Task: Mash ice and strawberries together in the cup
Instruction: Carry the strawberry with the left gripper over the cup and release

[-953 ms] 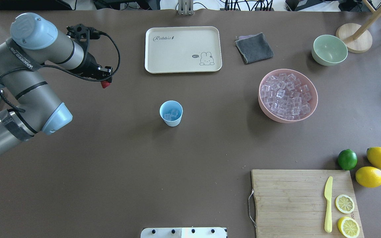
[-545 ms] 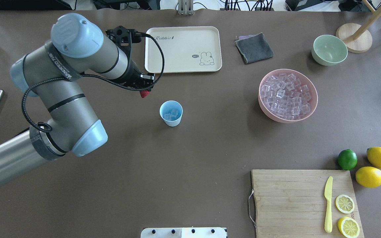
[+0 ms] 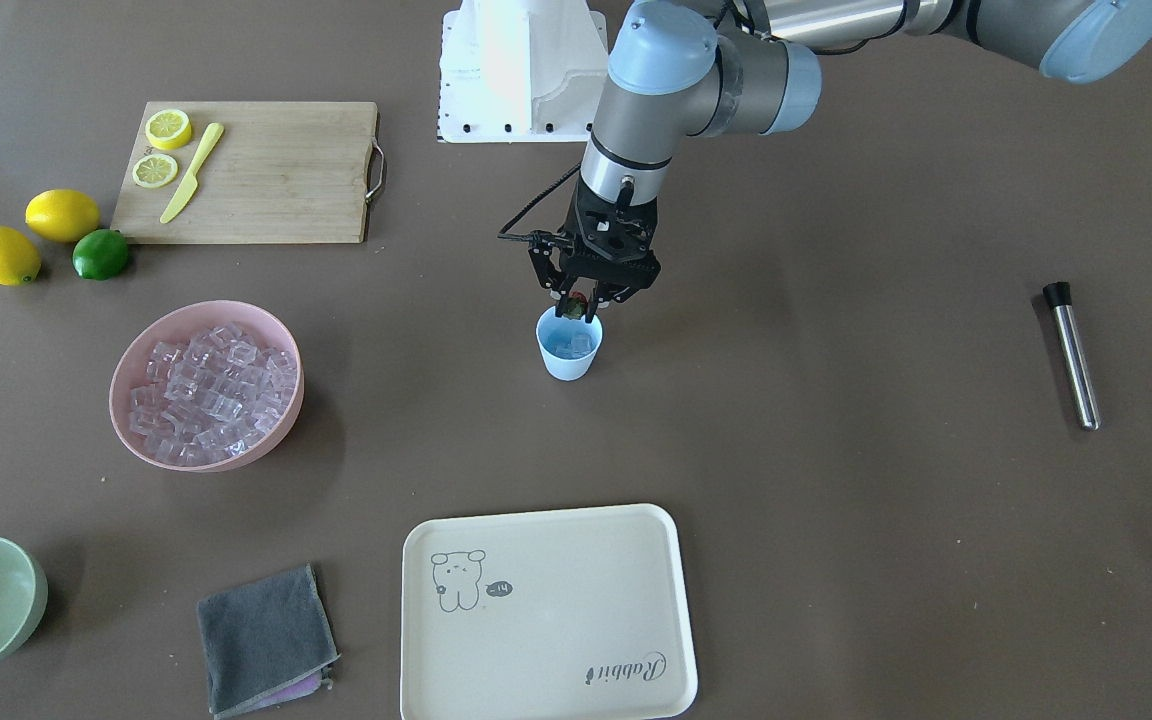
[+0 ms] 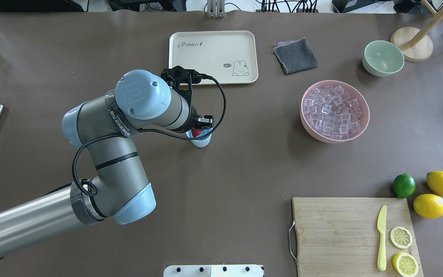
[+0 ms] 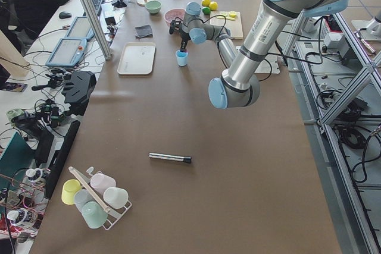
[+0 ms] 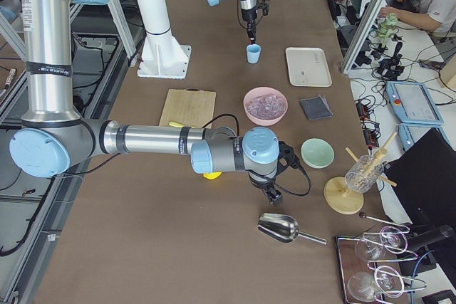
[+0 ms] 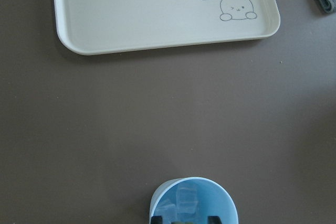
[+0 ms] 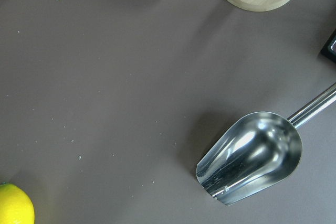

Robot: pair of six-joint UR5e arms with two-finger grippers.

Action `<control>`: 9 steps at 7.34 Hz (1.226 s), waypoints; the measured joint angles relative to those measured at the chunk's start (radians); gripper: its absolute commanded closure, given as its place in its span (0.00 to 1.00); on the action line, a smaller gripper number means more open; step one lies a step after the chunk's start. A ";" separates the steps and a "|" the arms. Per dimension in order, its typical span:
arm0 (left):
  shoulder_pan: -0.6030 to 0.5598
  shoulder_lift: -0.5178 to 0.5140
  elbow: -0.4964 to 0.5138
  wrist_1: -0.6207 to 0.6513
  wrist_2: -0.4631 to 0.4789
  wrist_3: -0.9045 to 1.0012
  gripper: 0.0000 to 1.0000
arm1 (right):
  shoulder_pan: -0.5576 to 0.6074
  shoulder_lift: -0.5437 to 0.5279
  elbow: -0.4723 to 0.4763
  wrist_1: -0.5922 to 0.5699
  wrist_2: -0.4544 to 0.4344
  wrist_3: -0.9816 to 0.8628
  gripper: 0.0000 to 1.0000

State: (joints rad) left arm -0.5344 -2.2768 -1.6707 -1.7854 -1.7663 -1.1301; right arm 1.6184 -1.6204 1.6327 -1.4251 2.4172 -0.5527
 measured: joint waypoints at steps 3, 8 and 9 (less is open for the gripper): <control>0.009 0.002 0.028 -0.035 0.017 0.003 0.35 | 0.000 -0.052 0.028 0.016 0.000 -0.001 0.01; -0.055 0.019 0.026 -0.043 -0.028 -0.002 0.03 | 0.000 -0.092 0.009 0.084 -0.005 0.001 0.01; -0.127 0.062 0.019 -0.033 -0.081 -0.003 0.02 | -0.001 -0.089 0.006 0.084 -0.006 0.000 0.01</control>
State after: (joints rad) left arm -0.6611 -2.2148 -1.6517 -1.8184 -1.8469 -1.1332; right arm 1.6178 -1.7091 1.6382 -1.3412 2.4108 -0.5525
